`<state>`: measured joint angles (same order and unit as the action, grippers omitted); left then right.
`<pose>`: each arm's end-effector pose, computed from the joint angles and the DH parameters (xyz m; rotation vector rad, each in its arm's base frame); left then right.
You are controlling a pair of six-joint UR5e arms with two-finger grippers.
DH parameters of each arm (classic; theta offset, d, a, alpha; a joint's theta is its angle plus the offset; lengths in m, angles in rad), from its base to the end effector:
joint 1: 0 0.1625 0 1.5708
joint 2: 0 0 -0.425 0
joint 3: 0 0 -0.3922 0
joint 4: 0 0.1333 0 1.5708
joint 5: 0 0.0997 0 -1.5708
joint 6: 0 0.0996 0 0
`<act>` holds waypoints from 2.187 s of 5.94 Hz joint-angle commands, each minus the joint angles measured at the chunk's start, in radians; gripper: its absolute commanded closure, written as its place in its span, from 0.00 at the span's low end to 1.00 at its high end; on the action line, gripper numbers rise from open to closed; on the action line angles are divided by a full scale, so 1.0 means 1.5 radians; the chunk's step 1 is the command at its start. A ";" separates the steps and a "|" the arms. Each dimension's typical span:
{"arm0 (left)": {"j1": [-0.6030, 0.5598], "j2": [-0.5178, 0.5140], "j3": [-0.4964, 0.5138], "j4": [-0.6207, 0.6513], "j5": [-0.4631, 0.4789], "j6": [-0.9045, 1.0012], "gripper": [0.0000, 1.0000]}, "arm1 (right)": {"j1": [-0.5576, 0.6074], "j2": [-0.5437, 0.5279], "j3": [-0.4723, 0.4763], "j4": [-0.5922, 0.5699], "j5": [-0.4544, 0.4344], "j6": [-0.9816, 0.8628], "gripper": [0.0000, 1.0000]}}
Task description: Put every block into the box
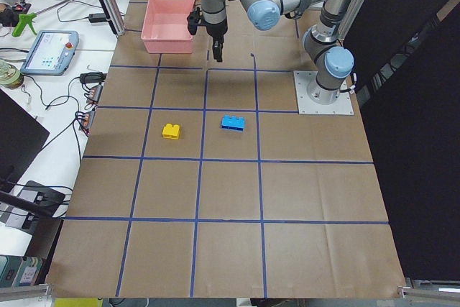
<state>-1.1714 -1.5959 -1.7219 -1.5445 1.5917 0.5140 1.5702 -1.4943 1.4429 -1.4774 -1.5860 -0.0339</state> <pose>0.0660 -0.4937 0.4053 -0.1792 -3.0811 -0.2222 0.1315 -0.5197 0.5027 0.0526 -3.1260 -0.0661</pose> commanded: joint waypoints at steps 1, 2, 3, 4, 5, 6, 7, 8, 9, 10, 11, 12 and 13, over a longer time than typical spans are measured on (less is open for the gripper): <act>0.087 -0.035 -0.041 0.062 0.025 0.163 0.01 | -0.028 0.001 -0.004 0.002 0.001 -0.017 0.01; 0.132 -0.072 -0.097 0.224 0.023 0.229 0.01 | -0.052 0.000 -0.004 0.002 0.001 -0.045 0.01; 0.150 -0.105 -0.149 0.308 0.022 0.233 0.01 | -0.069 0.000 -0.004 0.002 0.000 -0.060 0.01; 0.161 -0.125 -0.169 0.343 0.019 0.234 0.01 | -0.101 -0.003 -0.003 0.002 -0.003 -0.087 0.01; 0.168 -0.142 -0.179 0.372 0.020 0.241 0.01 | -0.163 -0.010 -0.002 0.008 -0.009 -0.086 0.01; 0.168 -0.150 -0.201 0.400 0.019 0.240 0.01 | -0.247 -0.014 -0.002 0.006 -0.014 -0.088 0.01; 0.168 -0.157 -0.208 0.408 0.015 0.239 0.01 | -0.327 -0.011 0.002 0.012 -0.005 -0.091 0.01; 0.168 -0.170 -0.219 0.407 -0.012 0.238 0.01 | -0.370 -0.010 0.020 0.002 -0.002 -0.123 0.01; 0.168 -0.174 -0.223 0.410 -0.006 0.240 0.01 | -0.388 -0.016 0.048 -0.001 -0.003 -0.134 0.02; 0.169 -0.191 -0.223 0.411 -0.001 0.242 0.01 | -0.403 -0.017 0.078 -0.019 -0.008 -0.136 0.02; 0.168 -0.206 -0.225 0.426 0.008 0.240 0.01 | -0.434 -0.017 0.114 -0.023 -0.007 -0.144 0.02; 0.168 -0.206 -0.232 0.426 0.015 0.236 0.02 | -0.448 -0.017 0.174 -0.098 -0.008 -0.167 0.02; 0.168 -0.195 -0.233 0.426 0.017 0.236 0.30 | -0.449 -0.017 0.245 -0.194 -0.009 -0.166 0.01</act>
<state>-0.9187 -1.8976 -2.0674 -0.9066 1.6115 0.8698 0.9060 -1.5201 1.7107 -1.6422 -1.5984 -0.2751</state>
